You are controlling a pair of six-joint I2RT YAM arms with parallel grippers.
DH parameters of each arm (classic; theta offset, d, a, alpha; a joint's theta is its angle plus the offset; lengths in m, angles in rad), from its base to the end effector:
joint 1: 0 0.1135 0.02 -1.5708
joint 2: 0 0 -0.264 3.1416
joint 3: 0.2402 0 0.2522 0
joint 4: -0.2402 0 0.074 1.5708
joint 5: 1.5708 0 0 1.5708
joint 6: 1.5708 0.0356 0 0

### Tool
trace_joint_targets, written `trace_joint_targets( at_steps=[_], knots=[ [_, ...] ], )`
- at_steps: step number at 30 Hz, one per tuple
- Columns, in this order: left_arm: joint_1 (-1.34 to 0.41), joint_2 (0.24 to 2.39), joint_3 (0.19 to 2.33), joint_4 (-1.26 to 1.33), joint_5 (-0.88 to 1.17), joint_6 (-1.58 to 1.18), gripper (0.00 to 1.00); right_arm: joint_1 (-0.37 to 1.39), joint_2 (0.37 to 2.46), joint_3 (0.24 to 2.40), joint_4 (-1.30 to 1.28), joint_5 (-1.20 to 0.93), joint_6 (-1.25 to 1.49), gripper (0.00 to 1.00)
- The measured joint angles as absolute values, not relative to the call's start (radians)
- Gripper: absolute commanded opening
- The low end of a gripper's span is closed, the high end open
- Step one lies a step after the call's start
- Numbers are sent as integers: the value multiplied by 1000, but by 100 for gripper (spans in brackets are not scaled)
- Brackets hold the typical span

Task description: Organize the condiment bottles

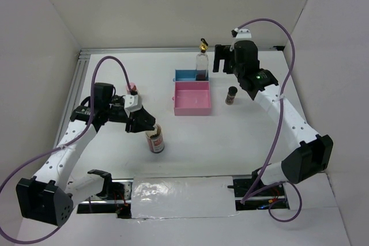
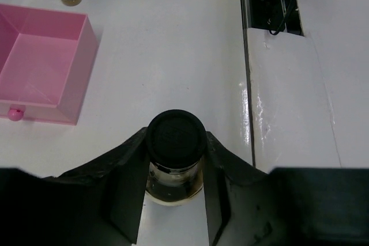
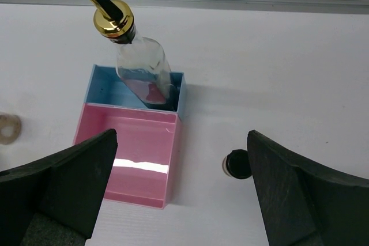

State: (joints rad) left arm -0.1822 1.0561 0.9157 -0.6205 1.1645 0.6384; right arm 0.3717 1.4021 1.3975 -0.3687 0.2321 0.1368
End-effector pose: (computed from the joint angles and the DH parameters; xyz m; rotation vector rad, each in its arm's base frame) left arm 0.1955 -0.0693 0.3077 1.2569 1.5374 -1.0405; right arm 0.3031 0.1093 0.3930 -0.0737 1.9339 0.1134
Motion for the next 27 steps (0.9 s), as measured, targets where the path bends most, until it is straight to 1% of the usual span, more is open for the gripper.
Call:
trace_joint_targets(
  at_steps=[2, 3, 5, 9, 13, 16, 20, 27],
  knots=[
    [-183, 1059, 916, -614, 1168, 638, 22, 368, 1400, 1398, -369, 233, 136, 100],
    [-183, 1060, 916, -612, 1169, 635, 11, 365, 1398, 1397, -369, 233, 137, 100],
    [-183, 1061, 916, -606, 1168, 627, 0, 360, 1391, 1390, -368, 233, 137, 100],
    [-184, 1061, 920, -582, 1142, 574, 0, 337, 1370, 1356, -366, 229, 150, 100],
    [-186, 1069, 965, -558, 1049, 457, 0, 289, 1346, 1301, -360, 220, 186, 100],
    [-187, 1096, 1060, -538, 990, 355, 0, 252, 1333, 1266, -357, 213, 213, 100],
    [-187, 1137, 1184, -440, 913, 228, 0, 218, 1324, 1235, -352, 202, 239, 100],
    [-194, 1346, 1395, -236, 784, 3, 0, 183, 1324, 1220, -350, 192, 265, 100]
  ],
)
